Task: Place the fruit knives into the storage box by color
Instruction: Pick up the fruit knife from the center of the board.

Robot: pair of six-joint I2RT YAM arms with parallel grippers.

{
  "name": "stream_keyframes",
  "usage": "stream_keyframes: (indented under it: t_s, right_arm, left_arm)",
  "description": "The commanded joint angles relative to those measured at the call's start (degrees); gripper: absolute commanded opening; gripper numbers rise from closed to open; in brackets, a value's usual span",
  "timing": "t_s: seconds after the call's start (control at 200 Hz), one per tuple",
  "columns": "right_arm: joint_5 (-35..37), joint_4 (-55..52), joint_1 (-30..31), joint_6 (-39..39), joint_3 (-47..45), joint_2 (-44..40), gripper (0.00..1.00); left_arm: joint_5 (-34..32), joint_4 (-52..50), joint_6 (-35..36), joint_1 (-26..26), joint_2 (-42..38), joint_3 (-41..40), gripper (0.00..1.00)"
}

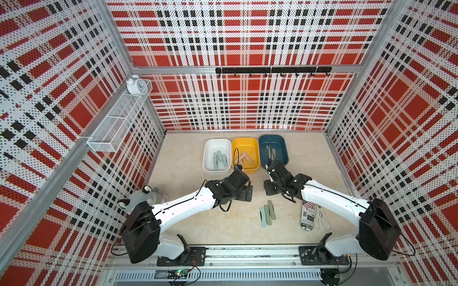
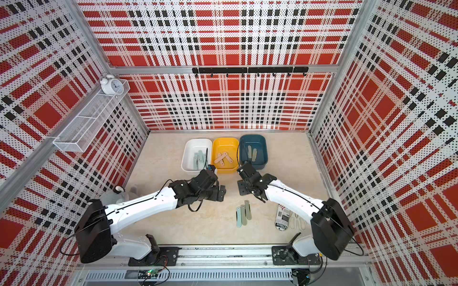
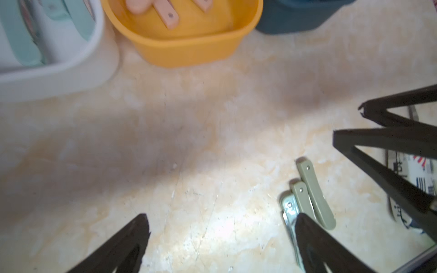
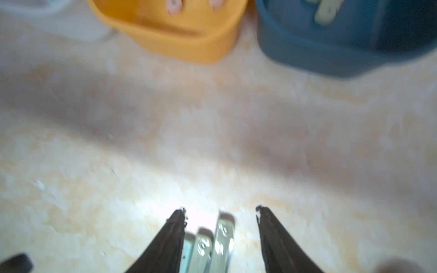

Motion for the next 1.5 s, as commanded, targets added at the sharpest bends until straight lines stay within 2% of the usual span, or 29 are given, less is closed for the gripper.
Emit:
stream_keyframes:
  t_s: [0.0,0.19,0.366,0.731,0.982,1.493]
  right_arm:
    - [3.99,-6.76,3.49,8.85,-5.41,-5.54,0.56]
    - [3.51,-7.39,11.69,19.31,-14.65,-11.57,0.56]
    - [2.92,-3.80,15.05,21.37,-18.82,-10.14,0.56]
    - [2.21,1.28,15.73,20.27,-20.37,-5.77,0.56]
    - [-0.61,3.66,17.38,22.54,-21.66,-4.71,0.61]
    - [1.59,6.56,16.26,22.51,-18.55,3.40,0.67]
  left_arm:
    - [2.24,3.63,-3.43,-1.65,-1.34,-4.00,0.98]
    - [2.80,5.87,-5.03,-3.42,-0.29,-6.40,0.98]
    - [2.56,6.65,-5.31,-5.22,1.49,-5.85,0.98]
    - [0.82,5.73,-5.17,-5.62,2.40,-5.43,0.98]
    - [0.77,5.30,-3.69,-4.61,3.23,-4.06,0.98]
    - [0.00,4.71,-3.12,-3.83,2.11,-3.85,0.98]
